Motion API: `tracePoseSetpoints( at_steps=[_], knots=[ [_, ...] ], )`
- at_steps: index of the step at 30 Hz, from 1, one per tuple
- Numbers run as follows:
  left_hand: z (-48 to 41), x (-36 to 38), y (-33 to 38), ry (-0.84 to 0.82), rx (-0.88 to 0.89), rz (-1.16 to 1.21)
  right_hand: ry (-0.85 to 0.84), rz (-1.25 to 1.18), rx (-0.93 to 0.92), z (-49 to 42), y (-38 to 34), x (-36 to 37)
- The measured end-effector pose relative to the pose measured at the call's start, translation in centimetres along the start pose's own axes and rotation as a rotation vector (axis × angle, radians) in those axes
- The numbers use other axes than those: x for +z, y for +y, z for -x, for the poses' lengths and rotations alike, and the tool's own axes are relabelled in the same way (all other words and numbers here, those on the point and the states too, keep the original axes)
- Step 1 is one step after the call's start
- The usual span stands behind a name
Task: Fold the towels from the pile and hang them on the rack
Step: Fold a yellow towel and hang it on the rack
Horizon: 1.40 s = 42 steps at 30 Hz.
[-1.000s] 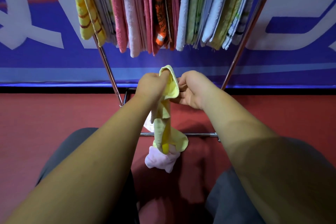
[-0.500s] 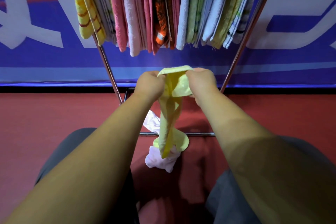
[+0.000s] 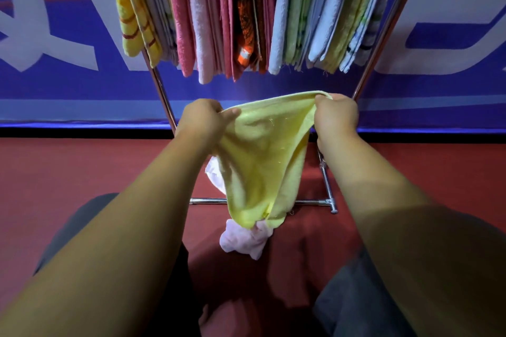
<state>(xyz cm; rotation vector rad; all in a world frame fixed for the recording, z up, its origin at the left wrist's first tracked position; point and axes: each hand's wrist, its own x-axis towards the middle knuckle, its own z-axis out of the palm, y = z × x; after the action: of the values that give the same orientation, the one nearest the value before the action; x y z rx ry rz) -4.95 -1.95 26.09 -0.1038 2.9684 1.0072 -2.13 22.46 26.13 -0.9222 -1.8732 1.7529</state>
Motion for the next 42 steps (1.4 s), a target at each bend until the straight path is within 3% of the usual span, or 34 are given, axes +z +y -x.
tracePoseSetpoints(
  at_steps=[5, 10, 14, 18, 23, 29, 32, 35, 39, 42],
  knots=[
    [0.0, -1.2, -0.4, 0.013, -0.086, 0.161, -0.053, -0.108, 0.082, 0.4, -0.7, -1.1],
    [0.6, -1.9, -0.5, -0.014, -0.22, 0.42, -0.246, -0.146, 0.233, 0.7, -0.5, -1.3],
    [0.8, -2.4, 0.2, -0.048, -0.268, 0.463, -0.38, -0.107, 0.356, -3.7, 4.8, 0.3],
    [1.1, -2.3, 1.3, -0.138, -0.325, 0.44, -0.341, 0.033, 0.337, -7.8, 9.2, 2.8],
    [1.0, -1.5, 0.9, -0.197, -0.194, 0.285, -0.47, 0.059, 0.268, -0.7, 2.8, 1.4],
    [0.9, -1.3, 0.5, -0.202, -0.054, -0.107, -0.856, 0.232, 0.123, 4.4, -0.4, 0.1],
    [0.9, -1.4, 0.2, -0.148, -0.034, -0.216, -0.784, 0.431, 0.007, 4.4, -0.1, 0.5],
    [0.7, -1.2, 0.0, -0.179, -0.012, -0.166, -0.637, 0.506, -0.045, 3.7, 0.7, 0.6],
    [0.9, -1.0, 0.0, -0.196, -0.056, -0.113, -0.553, 0.512, -0.002, 2.5, 1.4, 1.0],
    [0.8, -1.0, -0.2, -0.208, -0.126, -0.036, -0.616, 0.449, 0.081, 1.9, 1.9, 1.0]
  ],
)
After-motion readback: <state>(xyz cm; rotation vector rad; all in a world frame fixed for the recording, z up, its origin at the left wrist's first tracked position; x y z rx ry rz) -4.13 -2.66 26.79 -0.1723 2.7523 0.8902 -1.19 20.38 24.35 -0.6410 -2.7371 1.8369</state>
